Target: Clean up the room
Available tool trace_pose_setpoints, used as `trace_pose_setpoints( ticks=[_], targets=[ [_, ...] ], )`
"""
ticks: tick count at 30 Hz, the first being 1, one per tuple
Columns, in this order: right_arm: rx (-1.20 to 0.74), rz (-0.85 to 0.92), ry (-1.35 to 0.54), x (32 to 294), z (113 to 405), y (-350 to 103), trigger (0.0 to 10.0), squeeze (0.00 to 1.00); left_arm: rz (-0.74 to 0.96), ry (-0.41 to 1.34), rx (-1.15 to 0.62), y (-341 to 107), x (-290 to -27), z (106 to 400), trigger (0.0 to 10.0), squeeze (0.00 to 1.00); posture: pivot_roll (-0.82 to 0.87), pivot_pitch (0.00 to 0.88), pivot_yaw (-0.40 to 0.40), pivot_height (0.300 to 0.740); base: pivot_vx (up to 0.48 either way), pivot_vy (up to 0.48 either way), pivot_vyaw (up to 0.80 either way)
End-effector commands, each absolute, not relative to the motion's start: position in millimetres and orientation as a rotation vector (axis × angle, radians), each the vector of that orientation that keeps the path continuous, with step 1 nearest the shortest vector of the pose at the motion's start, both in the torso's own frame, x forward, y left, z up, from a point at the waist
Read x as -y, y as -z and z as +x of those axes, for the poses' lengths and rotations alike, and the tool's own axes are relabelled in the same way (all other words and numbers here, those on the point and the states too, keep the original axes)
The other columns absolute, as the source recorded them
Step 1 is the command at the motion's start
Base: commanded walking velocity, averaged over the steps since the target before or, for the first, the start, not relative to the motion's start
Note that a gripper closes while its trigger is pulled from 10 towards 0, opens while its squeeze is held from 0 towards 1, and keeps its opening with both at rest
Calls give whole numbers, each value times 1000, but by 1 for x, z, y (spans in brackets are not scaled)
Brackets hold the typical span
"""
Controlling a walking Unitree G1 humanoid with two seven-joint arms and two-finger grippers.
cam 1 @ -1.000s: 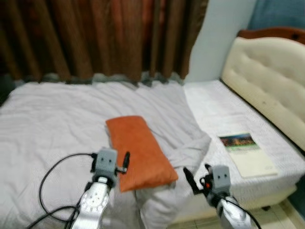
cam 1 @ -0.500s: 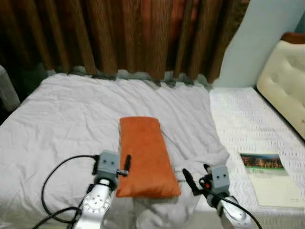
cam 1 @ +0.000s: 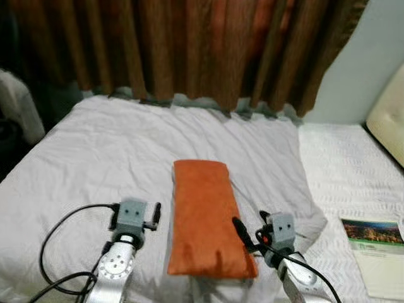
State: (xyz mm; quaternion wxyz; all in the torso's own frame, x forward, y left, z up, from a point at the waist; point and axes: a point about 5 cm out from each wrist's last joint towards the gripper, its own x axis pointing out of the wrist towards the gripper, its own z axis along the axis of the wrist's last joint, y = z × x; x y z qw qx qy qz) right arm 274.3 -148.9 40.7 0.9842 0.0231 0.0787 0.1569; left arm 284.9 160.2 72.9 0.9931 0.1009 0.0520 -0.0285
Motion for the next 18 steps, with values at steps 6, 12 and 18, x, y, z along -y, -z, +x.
trace_pose_setpoints(
  ticks=[6, 12, 18],
  targets=[
    [-188, 33, -275, 162, 273, -36, 10000, 0, 214, 115, -112, -72, -150, 288, 10000, 0, 79, 23, -82, 740, 448, 0, -133],
    [-177, 41, -271, 161, 269, -36, 10000, 0, 238, 124, -133, -71, -151, 291, 10000, 0, 73, 23, -76, 740, 467, 0, -267],
    [-228, 86, -229, 170, 270, -32, 10000, 0, 70, 154, -211, -62, -144, 307, 10000, 0, 59, 122, -76, 740, 0, 0, 0]
  ],
)
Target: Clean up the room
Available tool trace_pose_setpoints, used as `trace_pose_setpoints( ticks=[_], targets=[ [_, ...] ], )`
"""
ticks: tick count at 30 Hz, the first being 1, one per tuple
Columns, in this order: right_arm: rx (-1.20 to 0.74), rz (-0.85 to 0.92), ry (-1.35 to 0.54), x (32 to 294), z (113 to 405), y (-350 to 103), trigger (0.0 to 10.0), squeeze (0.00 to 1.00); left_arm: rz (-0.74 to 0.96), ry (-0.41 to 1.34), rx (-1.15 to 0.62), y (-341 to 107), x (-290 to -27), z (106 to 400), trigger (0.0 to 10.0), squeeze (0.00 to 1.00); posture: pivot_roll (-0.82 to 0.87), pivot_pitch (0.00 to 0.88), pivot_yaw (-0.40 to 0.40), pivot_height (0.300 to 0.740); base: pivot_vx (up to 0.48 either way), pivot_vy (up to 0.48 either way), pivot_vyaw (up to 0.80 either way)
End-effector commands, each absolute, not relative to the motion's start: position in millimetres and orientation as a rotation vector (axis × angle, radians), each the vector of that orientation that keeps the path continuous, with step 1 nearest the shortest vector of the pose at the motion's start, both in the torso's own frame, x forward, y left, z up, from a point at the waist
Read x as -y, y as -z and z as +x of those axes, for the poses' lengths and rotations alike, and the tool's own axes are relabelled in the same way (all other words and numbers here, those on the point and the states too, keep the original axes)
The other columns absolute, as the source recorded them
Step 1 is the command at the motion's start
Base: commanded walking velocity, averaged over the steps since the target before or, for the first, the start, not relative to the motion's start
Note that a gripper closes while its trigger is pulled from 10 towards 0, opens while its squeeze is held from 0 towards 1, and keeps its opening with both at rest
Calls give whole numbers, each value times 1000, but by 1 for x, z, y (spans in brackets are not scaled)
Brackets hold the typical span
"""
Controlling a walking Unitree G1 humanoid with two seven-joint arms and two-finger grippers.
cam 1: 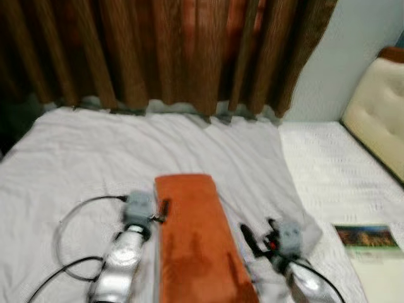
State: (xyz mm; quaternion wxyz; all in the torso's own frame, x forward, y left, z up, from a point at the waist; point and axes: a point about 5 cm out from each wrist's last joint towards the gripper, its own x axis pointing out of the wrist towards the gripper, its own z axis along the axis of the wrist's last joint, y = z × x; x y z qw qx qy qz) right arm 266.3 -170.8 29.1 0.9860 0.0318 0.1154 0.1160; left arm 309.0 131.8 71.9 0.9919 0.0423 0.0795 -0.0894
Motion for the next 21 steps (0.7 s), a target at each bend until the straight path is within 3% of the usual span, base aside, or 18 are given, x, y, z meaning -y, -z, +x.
trace_pose_setpoints(
  ticks=[1, 3, 7, 10, 21],
  targets=[
    [-233, 84, -214, 173, 271, -32, 10000, 0, 61, 170, -230, -61, -141, 312, 10000, 0, 48, 135, -73, 740, 0, 0, 0],
    [-234, 72, -203, 176, 274, -33, 10000, 0, 45, 168, -243, -60, -139, 317, 10000, 0, 39, 149, -70, 740, 0, 0, 0],
    [-245, 67, -171, 190, 277, -36, 10000, 0, -77, 130, -284, -62, -137, 333, 10000, 0, -5, 265, -53, 740, 0, 0, 0],
    [-253, 37, -152, 193, 279, -38, 10000, 0, -58, 97, -268, -66, -142, 340, 10000, 0, -29, 306, -52, 740, 0, 0, 0],
    [-234, 63, -212, 171, 284, -41, 10000, 0, 1, 82, -210, -78, -152, 351, 10000, 0, -20, 302, -60, 740, 0, -389, 0]
  ],
)
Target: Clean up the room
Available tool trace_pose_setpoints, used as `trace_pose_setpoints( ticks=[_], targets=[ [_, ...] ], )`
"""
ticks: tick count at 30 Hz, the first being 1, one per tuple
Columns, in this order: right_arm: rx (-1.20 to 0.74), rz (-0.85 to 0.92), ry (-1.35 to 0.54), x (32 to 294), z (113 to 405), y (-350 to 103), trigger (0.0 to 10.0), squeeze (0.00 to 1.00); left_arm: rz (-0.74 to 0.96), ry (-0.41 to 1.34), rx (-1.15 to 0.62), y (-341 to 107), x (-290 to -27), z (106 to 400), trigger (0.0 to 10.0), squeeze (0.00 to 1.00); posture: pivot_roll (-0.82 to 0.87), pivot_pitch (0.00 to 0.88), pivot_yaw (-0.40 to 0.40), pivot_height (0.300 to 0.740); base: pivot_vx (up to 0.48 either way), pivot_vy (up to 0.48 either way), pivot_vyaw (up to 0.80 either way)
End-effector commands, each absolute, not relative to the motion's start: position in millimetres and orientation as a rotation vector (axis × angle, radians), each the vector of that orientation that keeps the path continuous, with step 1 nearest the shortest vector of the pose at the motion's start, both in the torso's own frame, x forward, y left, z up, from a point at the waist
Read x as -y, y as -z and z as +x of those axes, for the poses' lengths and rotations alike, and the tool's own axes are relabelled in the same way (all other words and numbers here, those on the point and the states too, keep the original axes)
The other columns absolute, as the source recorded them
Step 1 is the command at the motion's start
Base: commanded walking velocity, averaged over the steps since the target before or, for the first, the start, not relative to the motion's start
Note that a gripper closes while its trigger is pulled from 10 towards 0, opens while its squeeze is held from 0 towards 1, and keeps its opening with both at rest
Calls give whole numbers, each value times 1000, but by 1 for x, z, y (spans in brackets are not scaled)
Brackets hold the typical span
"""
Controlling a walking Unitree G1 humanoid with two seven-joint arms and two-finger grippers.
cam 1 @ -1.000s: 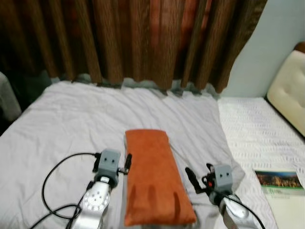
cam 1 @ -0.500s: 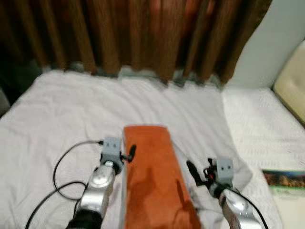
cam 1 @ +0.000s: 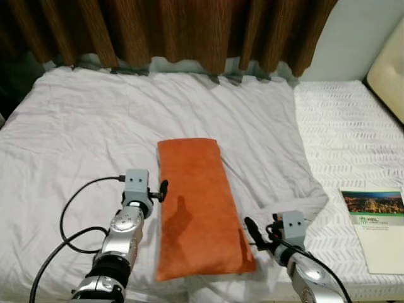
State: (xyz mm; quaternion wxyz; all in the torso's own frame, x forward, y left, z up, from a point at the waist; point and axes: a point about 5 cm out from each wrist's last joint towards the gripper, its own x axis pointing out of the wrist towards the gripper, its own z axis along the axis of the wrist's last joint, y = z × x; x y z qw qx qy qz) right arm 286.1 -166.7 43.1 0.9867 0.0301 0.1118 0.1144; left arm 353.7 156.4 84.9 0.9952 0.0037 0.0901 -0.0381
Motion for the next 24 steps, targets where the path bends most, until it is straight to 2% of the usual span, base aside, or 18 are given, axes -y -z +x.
trace_pose_setpoints(
  ticks=[1, 4, 10, 12, 19, 20, 24],
  targets=[
    [-232, 73, -214, 170, 286, -42, 10000, 0, 1, 75, -210, -77, -153, 351, 10000, 0, -20, 302, -60, 740, 0, -416, 0],
    [-235, 100, -220, 169, 290, -43, 10000, 0, -21, 59, -208, -77, -155, 351, 10000, 0, -21, 303, -61, 740, 339, -111, 0],
    [-238, 203, -227, 164, 305, -48, 10000, 0, -86, 6, -191, -79, -162, 352, 10000, 0, -28, 316, -60, 740, 0, 0, 0],
    [-241, 337, -281, 149, 316, -54, 10000, 0, -145, -44, -158, -86, -175, 355, 10000, 0, -22, 346, -64, 740, 0, 0, 0],
    [-230, 456, -339, 132, 328, -62, 10000, 0, -237, -70, -112, -99, -197, 358, 10000, 0, -12, 411, -80, 740, 0, 0, 0],
    [-225, 483, -346, 127, 332, -63, 10000, 0, -311, -90, -111, -98, -205, 357, 10000, 0, -2, 444, -89, 740, 0, 0, 0],
    [-210, 555, -383, 113, 336, -69, 10000, 0, -395, -92, -52, -106, -212, 354, 10000, 0, -8, 473, -103, 740, 0, 0, 0]
  ],
)
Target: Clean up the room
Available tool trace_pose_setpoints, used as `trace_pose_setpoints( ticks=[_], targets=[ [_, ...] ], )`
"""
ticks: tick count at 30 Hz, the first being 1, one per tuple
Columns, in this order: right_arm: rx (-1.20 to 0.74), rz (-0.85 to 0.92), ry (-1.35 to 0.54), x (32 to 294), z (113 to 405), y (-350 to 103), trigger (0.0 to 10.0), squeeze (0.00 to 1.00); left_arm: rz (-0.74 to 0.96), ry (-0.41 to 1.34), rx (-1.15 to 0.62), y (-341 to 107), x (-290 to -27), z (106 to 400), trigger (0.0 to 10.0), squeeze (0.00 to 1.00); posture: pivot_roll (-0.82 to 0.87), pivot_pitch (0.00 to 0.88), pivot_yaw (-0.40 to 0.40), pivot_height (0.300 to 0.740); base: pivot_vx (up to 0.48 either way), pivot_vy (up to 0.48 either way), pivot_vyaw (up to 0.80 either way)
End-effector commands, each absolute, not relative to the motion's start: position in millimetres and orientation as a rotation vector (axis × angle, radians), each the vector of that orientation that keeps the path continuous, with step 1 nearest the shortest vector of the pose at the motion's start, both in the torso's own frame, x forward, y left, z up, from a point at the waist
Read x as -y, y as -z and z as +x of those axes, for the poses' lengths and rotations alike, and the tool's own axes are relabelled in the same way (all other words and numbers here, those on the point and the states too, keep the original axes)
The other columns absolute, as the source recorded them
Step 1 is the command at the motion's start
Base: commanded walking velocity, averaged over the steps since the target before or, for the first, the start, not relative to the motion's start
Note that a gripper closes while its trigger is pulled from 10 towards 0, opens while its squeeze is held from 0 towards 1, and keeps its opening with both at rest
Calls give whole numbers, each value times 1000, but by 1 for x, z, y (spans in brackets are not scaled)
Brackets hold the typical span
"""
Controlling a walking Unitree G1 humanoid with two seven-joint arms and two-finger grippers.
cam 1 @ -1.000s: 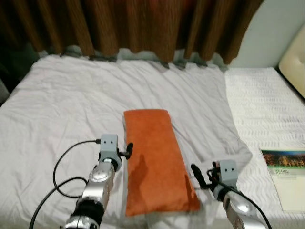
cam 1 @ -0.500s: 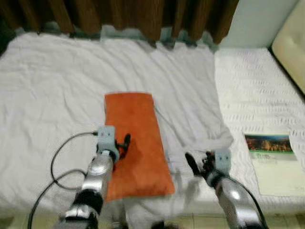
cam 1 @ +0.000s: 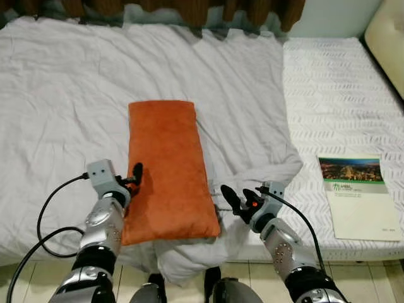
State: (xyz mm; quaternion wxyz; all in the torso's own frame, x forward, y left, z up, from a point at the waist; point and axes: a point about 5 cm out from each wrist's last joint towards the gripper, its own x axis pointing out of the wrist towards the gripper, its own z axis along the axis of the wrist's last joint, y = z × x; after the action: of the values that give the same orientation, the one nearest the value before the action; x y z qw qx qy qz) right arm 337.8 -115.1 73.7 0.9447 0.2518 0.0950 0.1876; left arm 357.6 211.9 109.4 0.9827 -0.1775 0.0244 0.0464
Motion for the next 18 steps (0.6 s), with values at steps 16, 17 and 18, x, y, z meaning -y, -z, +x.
trace_pose_setpoints(
  ticks=[16, 17, 18],
  targets=[
    [-247, 621, -526, 74, 339, -74, 10000, 0, -562, -2, -101, -95, -185, 340, 10000, 0, -2, 481, -128, 740, 0, 0, 0],
    [-249, 618, -527, 74, 338, -74, 10000, 0, -568, -3, -107, -94, -186, 339, 10000, 0, -2, 481, -127, 740, 0, 0, 0],
    [-253, 613, -530, 74, 338, -73, 10000, 0, -570, -3, -114, -93, -186, 338, 10000, 0, -2, 483, -126, 740, 0, 0, 0]
  ],
)
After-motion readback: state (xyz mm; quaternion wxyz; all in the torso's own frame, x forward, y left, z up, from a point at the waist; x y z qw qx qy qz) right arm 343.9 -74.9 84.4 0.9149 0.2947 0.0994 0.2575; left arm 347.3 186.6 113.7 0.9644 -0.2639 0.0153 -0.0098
